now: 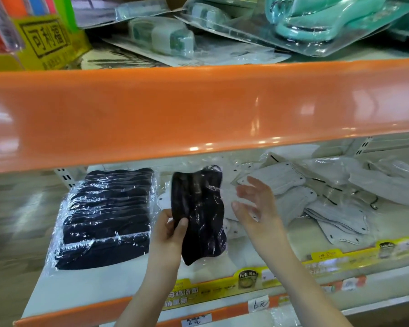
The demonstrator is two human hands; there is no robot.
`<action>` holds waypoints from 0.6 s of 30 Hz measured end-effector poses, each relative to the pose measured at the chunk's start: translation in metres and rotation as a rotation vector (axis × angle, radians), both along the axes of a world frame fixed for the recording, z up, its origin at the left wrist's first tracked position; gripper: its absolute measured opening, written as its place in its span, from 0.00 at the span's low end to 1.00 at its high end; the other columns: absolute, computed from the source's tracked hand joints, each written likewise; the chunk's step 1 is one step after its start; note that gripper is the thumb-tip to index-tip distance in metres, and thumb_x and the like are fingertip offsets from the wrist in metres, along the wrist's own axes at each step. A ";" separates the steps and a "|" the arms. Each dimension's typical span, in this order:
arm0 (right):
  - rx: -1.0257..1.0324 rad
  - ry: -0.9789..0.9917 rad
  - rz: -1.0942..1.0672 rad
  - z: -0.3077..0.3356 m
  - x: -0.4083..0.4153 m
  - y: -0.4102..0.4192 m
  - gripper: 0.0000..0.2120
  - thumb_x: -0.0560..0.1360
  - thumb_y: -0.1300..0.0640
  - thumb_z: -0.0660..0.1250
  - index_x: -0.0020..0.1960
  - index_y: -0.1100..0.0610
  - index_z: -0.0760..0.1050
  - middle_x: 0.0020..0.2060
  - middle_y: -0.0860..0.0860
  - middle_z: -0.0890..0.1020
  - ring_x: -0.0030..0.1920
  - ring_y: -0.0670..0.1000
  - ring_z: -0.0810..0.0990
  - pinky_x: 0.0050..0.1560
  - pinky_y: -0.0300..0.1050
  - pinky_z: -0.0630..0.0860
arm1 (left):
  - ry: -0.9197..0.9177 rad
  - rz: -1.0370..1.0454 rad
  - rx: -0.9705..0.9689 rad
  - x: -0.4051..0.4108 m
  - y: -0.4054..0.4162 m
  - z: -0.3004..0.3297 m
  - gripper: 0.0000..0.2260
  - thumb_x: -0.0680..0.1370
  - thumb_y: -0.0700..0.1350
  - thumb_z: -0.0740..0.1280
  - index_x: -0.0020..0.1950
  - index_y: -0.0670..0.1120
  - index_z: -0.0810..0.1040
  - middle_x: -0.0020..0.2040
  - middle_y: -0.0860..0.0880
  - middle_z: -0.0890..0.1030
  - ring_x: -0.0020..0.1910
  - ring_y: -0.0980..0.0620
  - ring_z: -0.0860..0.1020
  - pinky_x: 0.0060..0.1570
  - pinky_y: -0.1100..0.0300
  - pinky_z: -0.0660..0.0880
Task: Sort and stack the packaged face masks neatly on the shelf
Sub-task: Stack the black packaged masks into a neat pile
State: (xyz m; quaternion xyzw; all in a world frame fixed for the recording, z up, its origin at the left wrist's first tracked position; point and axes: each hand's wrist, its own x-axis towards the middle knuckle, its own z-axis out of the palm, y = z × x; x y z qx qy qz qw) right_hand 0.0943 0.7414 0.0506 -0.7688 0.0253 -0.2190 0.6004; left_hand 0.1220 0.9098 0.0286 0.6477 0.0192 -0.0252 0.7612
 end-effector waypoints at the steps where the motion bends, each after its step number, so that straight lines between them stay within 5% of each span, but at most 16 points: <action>1: 0.049 0.063 0.047 -0.003 0.002 0.004 0.22 0.71 0.48 0.69 0.62 0.46 0.67 0.54 0.48 0.78 0.54 0.40 0.78 0.51 0.32 0.74 | 0.031 0.021 -0.085 0.000 0.002 -0.001 0.07 0.79 0.33 0.61 0.53 0.42 0.75 0.42 0.45 0.83 0.44 0.50 0.81 0.49 0.54 0.78; 5: -0.141 0.313 0.227 -0.013 0.009 0.023 0.12 0.76 0.62 0.68 0.49 0.46 0.72 0.44 0.45 0.79 0.43 0.33 0.77 0.45 0.28 0.70 | 0.100 0.056 -0.343 -0.004 0.004 -0.002 0.11 0.78 0.31 0.59 0.57 0.40 0.76 0.49 0.44 0.83 0.51 0.48 0.81 0.50 0.56 0.79; 10: -0.429 0.332 0.198 -0.015 0.019 0.030 0.10 0.78 0.61 0.64 0.41 0.48 0.71 0.35 0.40 0.75 0.37 0.33 0.74 0.39 0.27 0.67 | 0.087 0.229 -0.310 -0.007 0.021 -0.009 0.06 0.78 0.32 0.61 0.49 0.42 0.73 0.41 0.46 0.78 0.44 0.48 0.78 0.39 0.63 0.79; 12: -0.550 0.349 0.208 -0.009 0.025 0.030 0.02 0.79 0.57 0.63 0.49 0.53 0.75 0.40 0.40 0.77 0.42 0.39 0.75 0.40 0.31 0.67 | 0.003 0.370 -0.172 -0.006 0.038 -0.017 0.10 0.78 0.31 0.62 0.52 0.45 0.72 0.47 0.45 0.80 0.46 0.49 0.79 0.40 0.65 0.78; 15: -0.734 0.374 0.231 0.003 0.032 0.036 0.08 0.80 0.52 0.60 0.54 0.54 0.75 0.47 0.47 0.80 0.51 0.50 0.77 0.44 0.44 0.68 | -0.227 0.463 0.262 -0.012 0.067 -0.023 0.16 0.77 0.28 0.61 0.55 0.50 0.72 0.54 0.47 0.79 0.50 0.63 0.78 0.48 0.72 0.73; 18: -0.842 0.422 0.323 0.013 0.040 0.053 0.07 0.81 0.49 0.58 0.51 0.49 0.73 0.49 0.47 0.79 0.51 0.51 0.76 0.45 0.46 0.71 | -0.481 0.398 0.644 -0.016 0.093 -0.026 0.14 0.78 0.32 0.61 0.56 0.49 0.74 0.55 0.50 0.78 0.52 0.63 0.76 0.49 0.73 0.70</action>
